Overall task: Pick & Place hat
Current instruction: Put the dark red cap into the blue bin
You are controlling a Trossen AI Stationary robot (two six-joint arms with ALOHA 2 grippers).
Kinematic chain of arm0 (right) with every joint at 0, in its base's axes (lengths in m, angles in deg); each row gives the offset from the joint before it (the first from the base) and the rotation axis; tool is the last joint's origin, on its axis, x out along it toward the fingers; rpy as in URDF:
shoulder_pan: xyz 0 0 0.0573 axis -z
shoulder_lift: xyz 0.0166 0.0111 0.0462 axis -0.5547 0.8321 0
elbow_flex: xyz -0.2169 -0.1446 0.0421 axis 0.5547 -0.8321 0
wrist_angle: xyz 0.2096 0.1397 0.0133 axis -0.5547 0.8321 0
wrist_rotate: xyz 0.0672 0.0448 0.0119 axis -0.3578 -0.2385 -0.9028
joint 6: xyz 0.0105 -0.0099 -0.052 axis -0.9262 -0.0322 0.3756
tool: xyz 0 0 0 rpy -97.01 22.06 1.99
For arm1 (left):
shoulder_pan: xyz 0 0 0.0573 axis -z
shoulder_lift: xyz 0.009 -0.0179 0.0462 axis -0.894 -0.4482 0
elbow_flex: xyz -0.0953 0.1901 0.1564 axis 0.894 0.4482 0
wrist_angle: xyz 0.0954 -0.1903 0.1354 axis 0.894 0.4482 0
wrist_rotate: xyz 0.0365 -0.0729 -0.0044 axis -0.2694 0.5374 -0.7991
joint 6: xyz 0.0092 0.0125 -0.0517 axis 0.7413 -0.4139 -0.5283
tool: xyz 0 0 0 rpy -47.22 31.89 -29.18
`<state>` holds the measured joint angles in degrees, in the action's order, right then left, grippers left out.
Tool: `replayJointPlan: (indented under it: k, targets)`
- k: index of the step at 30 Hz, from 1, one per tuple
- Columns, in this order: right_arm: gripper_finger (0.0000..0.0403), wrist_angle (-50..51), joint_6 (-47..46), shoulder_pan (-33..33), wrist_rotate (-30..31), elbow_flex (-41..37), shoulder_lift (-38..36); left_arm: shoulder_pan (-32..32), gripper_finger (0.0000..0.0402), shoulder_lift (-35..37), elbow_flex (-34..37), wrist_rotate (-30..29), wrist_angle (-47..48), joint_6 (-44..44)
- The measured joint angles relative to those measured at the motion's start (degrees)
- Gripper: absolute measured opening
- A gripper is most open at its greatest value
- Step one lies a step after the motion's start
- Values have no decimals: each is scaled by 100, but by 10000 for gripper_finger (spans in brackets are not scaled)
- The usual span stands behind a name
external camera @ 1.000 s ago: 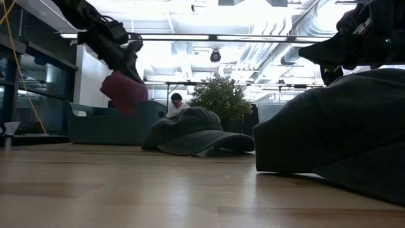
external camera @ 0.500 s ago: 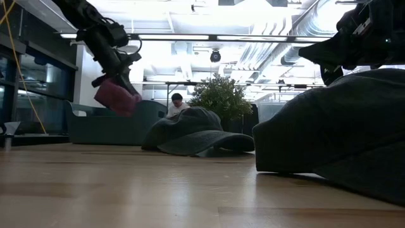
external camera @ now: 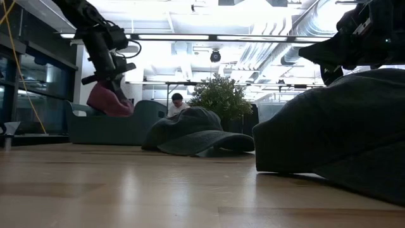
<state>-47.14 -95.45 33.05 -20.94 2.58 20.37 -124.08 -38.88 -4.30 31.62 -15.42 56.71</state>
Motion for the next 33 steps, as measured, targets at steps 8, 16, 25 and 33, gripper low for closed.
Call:
replayJointPlan:
  k: [8,16,25,33]
  targets:
    - [0,0,1,1,0,0,0,0,10,0,0,33,30,-45]
    - [0,0,0,0,-1,0,0,-2,104,0,0,463,-202,-81]
    - [0,0,-1,0,-2,0,0,-2,197,0,-268,320,-237,-420]
    - [0,0,0,0,-2,0,0,0,213,9,-1193,147,395,-512]
